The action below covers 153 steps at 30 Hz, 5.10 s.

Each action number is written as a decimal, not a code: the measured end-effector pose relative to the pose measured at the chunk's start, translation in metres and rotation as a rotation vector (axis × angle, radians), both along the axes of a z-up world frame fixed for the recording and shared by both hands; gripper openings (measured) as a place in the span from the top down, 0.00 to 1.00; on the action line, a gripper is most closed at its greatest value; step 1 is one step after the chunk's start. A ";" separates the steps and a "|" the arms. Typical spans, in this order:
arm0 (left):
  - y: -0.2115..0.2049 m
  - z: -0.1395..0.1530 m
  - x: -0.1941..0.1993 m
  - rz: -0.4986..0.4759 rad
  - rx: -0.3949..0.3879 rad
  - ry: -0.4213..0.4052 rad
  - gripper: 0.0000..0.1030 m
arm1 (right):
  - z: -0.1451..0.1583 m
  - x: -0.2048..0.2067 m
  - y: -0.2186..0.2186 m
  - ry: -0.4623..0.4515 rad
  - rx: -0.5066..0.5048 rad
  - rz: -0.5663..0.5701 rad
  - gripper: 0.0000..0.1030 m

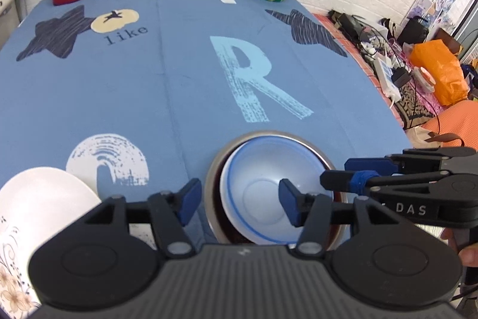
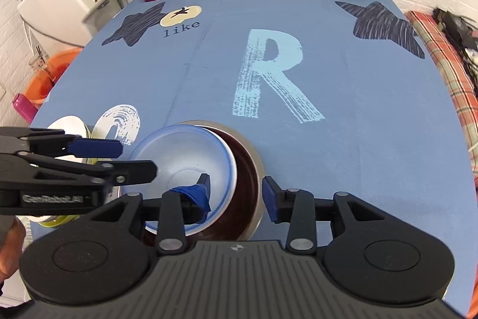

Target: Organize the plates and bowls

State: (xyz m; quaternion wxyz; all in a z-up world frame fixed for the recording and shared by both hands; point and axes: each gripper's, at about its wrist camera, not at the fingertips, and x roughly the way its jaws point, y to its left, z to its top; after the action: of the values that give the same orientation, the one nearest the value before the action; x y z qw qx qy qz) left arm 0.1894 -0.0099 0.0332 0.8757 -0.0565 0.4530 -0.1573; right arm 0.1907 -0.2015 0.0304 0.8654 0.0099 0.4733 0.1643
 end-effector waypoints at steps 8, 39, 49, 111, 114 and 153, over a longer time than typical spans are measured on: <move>0.031 0.008 -0.016 -0.022 0.036 -0.033 0.44 | -0.005 -0.030 -0.033 -0.061 0.192 -0.070 0.78; 0.040 -0.030 0.023 -0.030 0.036 0.128 0.38 | -0.045 0.005 -0.039 0.131 0.137 -0.093 0.74; 0.044 -0.038 0.028 -0.001 -0.014 0.162 0.36 | -0.050 0.001 -0.012 0.062 -0.035 -0.044 0.66; 0.035 -0.035 0.014 0.005 -0.119 0.091 1.00 | -0.045 -0.002 -0.008 0.071 0.104 -0.049 1.00; 0.040 -0.030 0.018 0.020 -0.119 0.085 1.00 | -0.042 -0.004 -0.005 0.072 0.131 -0.040 1.00; 0.221 -0.010 -0.082 0.336 0.044 0.050 0.97 | -0.024 -0.012 0.200 0.150 0.122 0.332 0.96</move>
State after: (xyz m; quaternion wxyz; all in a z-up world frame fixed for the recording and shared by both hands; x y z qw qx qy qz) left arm 0.1076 0.2111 0.0229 0.8792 -0.1160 0.4622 0.0028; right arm 0.1789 -0.0018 0.0066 0.7863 -0.0036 0.5209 0.3323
